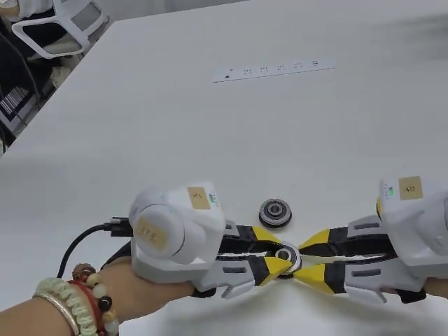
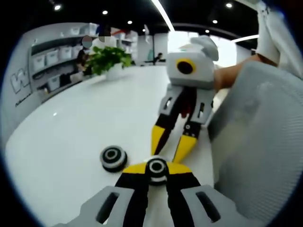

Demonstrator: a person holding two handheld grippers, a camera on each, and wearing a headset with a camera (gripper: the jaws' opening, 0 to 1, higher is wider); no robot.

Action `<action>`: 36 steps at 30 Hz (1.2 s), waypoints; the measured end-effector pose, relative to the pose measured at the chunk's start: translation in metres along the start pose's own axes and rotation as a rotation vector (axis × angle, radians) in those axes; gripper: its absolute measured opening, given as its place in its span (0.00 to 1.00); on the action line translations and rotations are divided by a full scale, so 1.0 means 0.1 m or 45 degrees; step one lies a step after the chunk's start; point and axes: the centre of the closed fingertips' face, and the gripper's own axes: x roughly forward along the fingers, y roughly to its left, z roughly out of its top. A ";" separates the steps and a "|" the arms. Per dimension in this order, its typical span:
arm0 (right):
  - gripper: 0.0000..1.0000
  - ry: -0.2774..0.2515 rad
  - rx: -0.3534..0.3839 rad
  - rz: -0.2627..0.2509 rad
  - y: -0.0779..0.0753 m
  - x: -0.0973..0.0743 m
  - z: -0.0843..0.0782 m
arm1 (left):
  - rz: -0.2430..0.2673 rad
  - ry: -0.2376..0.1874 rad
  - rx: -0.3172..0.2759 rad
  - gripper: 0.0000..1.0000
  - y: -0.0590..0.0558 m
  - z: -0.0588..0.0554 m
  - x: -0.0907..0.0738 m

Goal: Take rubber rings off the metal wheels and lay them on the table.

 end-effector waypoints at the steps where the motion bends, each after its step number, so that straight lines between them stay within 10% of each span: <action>1: 0.13 0.000 -0.004 -0.003 0.00 -0.01 0.00 | 0.000 -0.001 -0.001 0.15 0.00 0.00 0.00; 19: 0.24 0.023 -0.041 0.021 0.00 0.09 0.00 | 0.002 -0.010 0.000 0.15 -0.01 0.02 -0.03; 29: 0.10 0.029 -0.011 0.022 0.01 0.00 -0.04 | 0.002 -0.019 0.003 0.15 -0.01 0.01 -0.03; 36: 0.22 0.008 -0.008 0.029 0.02 0.07 0.03 | 0.005 -0.018 0.001 0.15 -0.01 0.01 -0.03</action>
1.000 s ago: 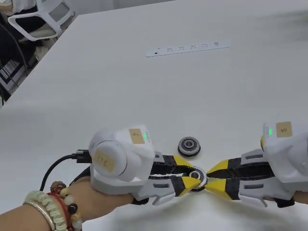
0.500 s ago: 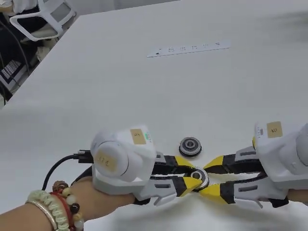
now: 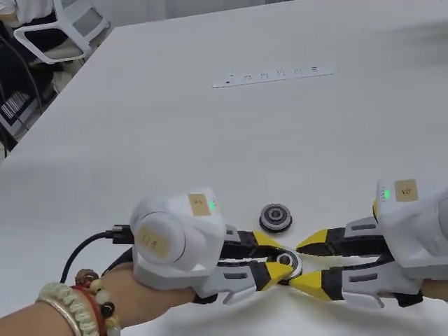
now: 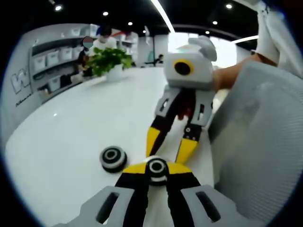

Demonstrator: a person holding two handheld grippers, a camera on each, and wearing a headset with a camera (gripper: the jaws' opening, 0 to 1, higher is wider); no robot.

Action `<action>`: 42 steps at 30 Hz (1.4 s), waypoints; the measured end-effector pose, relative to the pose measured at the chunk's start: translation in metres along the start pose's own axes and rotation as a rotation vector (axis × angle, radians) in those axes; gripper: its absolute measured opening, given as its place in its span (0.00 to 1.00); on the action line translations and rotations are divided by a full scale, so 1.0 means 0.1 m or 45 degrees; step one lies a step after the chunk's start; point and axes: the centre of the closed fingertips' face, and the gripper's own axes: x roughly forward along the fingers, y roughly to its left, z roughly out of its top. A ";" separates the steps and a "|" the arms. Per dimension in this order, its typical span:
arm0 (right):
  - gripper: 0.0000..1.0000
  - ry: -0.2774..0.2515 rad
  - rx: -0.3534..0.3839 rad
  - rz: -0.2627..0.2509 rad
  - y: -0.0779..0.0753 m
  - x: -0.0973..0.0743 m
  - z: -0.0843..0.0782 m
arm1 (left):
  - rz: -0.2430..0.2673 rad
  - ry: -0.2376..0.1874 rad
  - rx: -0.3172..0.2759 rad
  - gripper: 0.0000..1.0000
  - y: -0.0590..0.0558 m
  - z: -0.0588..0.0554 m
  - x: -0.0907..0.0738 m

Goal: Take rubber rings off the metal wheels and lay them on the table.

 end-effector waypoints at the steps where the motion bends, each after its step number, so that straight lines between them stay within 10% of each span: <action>1: 0.23 0.007 -0.001 -0.008 -0.01 0.01 -0.01 | 0.000 0.000 0.000 0.15 0.00 0.00 0.00; 32: 0.01 0.028 -0.066 -0.052 -0.04 -0.10 -0.07 | 0.002 -0.006 -0.010 0.14 -0.01 0.01 0.01; 42: 0.00 0.036 0.085 -0.214 -0.16 -0.15 -0.04 | 0.007 -0.004 0.013 0.14 0.00 0.01 0.01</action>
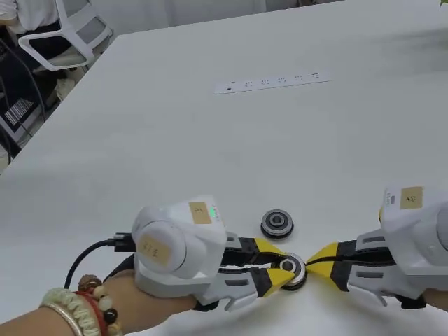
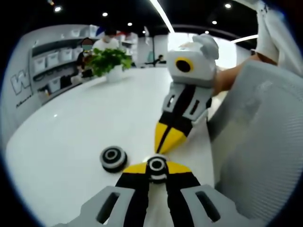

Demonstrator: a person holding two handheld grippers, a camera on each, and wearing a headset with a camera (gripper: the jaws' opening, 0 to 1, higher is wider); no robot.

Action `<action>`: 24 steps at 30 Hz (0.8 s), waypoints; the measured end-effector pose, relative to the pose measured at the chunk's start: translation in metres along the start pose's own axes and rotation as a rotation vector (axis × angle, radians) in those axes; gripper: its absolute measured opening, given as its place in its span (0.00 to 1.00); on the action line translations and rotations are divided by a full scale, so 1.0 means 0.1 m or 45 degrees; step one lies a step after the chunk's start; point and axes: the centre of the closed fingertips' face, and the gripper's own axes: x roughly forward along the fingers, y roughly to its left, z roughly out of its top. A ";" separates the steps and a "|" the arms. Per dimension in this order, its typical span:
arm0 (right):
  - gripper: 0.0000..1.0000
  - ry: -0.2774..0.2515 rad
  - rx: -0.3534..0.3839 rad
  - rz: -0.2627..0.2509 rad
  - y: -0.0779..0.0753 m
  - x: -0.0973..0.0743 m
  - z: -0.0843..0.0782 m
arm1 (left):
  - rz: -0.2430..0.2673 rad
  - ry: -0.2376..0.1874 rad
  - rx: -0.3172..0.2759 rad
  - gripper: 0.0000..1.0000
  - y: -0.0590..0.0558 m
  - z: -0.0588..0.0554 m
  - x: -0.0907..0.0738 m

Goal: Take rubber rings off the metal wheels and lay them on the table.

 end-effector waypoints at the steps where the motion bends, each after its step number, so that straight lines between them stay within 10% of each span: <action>1: 0.00 -0.009 0.000 -0.007 -0.01 0.00 0.02 | 0.001 0.001 0.003 0.14 0.00 0.00 0.00; 14: 0.00 -0.172 0.610 0.183 0.01 -0.05 0.08 | -0.006 0.003 0.017 0.13 -0.01 -0.01 0.00; 24: 0.00 -0.164 0.596 0.184 0.07 -0.07 0.11 | -0.009 0.013 0.030 0.13 -0.01 -0.01 0.00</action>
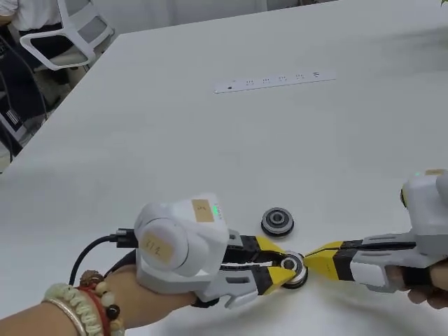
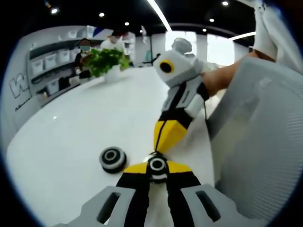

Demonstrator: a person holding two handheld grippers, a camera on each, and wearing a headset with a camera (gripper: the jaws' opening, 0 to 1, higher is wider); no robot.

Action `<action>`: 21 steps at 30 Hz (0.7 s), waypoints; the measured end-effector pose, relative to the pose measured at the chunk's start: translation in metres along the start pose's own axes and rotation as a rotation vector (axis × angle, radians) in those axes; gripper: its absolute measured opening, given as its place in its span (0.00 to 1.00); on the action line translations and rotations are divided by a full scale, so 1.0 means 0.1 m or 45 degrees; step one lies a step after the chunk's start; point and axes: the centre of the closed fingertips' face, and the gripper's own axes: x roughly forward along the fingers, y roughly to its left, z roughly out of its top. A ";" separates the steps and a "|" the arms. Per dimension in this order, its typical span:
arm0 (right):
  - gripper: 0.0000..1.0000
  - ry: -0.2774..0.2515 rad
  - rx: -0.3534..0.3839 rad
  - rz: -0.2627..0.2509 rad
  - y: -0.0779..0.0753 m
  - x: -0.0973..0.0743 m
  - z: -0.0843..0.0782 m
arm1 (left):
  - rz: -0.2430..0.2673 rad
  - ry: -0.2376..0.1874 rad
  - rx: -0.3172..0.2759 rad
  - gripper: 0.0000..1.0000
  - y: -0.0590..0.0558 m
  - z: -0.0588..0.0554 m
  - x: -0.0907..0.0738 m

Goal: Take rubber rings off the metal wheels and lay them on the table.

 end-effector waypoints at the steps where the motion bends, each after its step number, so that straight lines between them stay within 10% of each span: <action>1: 0.00 -0.001 -0.008 -0.002 0.01 0.00 0.00 | 0.000 0.001 0.000 0.13 0.00 0.00 0.00; 21: 0.00 0.043 -0.095 -0.002 0.06 0.05 0.01 | -0.005 -0.004 -0.009 0.13 0.00 -0.01 0.00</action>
